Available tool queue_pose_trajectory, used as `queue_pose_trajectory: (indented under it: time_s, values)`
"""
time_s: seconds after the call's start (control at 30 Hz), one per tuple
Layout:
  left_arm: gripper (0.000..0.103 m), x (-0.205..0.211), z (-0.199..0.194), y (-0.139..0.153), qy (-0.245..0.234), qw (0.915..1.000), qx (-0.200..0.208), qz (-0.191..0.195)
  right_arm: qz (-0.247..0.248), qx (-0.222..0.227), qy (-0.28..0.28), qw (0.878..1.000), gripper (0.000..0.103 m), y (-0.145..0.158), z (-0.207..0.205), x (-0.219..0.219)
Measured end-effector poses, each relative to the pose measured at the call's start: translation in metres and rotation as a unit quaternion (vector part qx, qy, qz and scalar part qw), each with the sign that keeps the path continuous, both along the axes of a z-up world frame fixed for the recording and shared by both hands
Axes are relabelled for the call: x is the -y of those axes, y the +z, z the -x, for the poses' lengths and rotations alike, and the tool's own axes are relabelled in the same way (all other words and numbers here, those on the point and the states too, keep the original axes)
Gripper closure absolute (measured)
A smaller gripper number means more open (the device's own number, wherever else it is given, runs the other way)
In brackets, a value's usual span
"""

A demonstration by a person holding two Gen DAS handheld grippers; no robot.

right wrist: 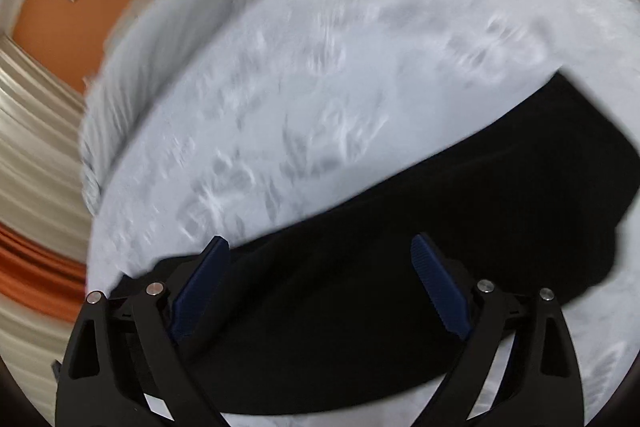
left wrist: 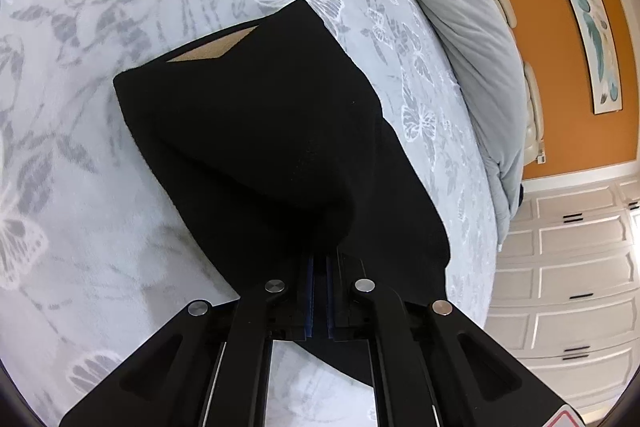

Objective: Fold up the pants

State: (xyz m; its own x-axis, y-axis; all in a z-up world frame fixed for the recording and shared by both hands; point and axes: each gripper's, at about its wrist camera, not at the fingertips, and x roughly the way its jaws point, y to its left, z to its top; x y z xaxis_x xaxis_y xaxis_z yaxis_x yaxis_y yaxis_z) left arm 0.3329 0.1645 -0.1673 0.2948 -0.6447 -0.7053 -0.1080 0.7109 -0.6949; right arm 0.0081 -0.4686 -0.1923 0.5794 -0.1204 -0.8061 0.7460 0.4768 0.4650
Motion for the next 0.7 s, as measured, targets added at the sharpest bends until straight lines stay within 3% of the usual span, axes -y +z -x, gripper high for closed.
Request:
queue_pose_trajectory:
  time_s: [0.03, 0.1, 0.13, 0.2, 0.3, 0.33, 0.4, 0.47, 0.5, 0.53, 0.6, 0.63, 0.67, 0.7]
  values:
    - [0.1, 0.001, -0.002, -0.001, -0.002, 1.0, -0.001, -0.002, -0.01, -0.032, 0.004, 0.999, 0.038, -0.015, -0.012, -0.003]
    - [0.1, -0.004, -0.004, -0.004, -0.006, 1.0, -0.004, -0.001, 0.047, -0.075, 0.005, 0.996, 0.071, -0.02, -0.024, -0.015]
    - [0.1, -0.005, -0.006, -0.006, -0.008, 0.9999, -0.007, 0.001, 0.066, -0.078, 0.027, 0.994, 0.097, -0.015, -0.032, -0.021]
    - [0.1, -0.008, -0.009, -0.007, -0.009, 0.9999, -0.007, 0.01, 0.056, -0.016, 0.022, 0.998, 0.097, 0.004, -0.024, -0.023]
    - [0.1, -0.011, -0.006, -0.001, -0.019, 0.9997, 0.004, 0.012, 0.11, 0.108, 0.034, 0.987, 0.097, 0.068, 0.007, -0.038]
    - [0.1, -0.012, -0.006, -0.001, -0.024, 0.9997, 0.005, 0.01, 0.13, 0.117, 0.046, 0.984, 0.096, 0.081, 0.021, -0.045]
    - [0.099, -0.013, -0.005, -0.006, -0.029, 0.9995, -0.007, 0.006, 0.14, 0.068, 0.044, 0.987, 0.093, 0.073, 0.04, -0.05]
    - [0.099, -0.017, -0.004, -0.013, -0.028, 0.9992, -0.024, 0.016, 0.068, -0.061, 0.031, 0.995, 0.092, 0.021, 0.06, -0.038]
    - [0.099, -0.018, -0.004, -0.015, -0.026, 0.9989, -0.032, 0.021, 0.037, -0.09, 0.011, 0.995, 0.092, 0.006, 0.07, -0.033]
    - [0.099, -0.02, -0.004, -0.016, -0.024, 0.9989, -0.037, 0.02, 0.01, -0.101, -0.007, 0.995, 0.09, -0.005, 0.084, -0.027]
    - [0.099, -0.02, -0.002, -0.017, -0.017, 0.999, -0.04, 0.014, 0.026, -0.054, -0.02, 0.998, 0.088, 0.011, 0.102, -0.019]
    - [0.099, -0.02, -0.001, -0.016, -0.013, 0.999, -0.041, 0.013, 0.049, -0.034, -0.029, 0.998, 0.074, 0.023, 0.108, -0.018]
    - [0.099, -0.018, 0.001, -0.014, -0.005, 0.9992, -0.04, 0.01, 0.066, -0.022, -0.034, 0.997, 0.039, 0.032, 0.11, -0.018]
    - [0.099, -0.016, 0.002, -0.013, -0.001, 0.9993, -0.037, 0.007, 0.085, -0.011, -0.039, 0.996, 0.022, 0.041, 0.113, -0.019]
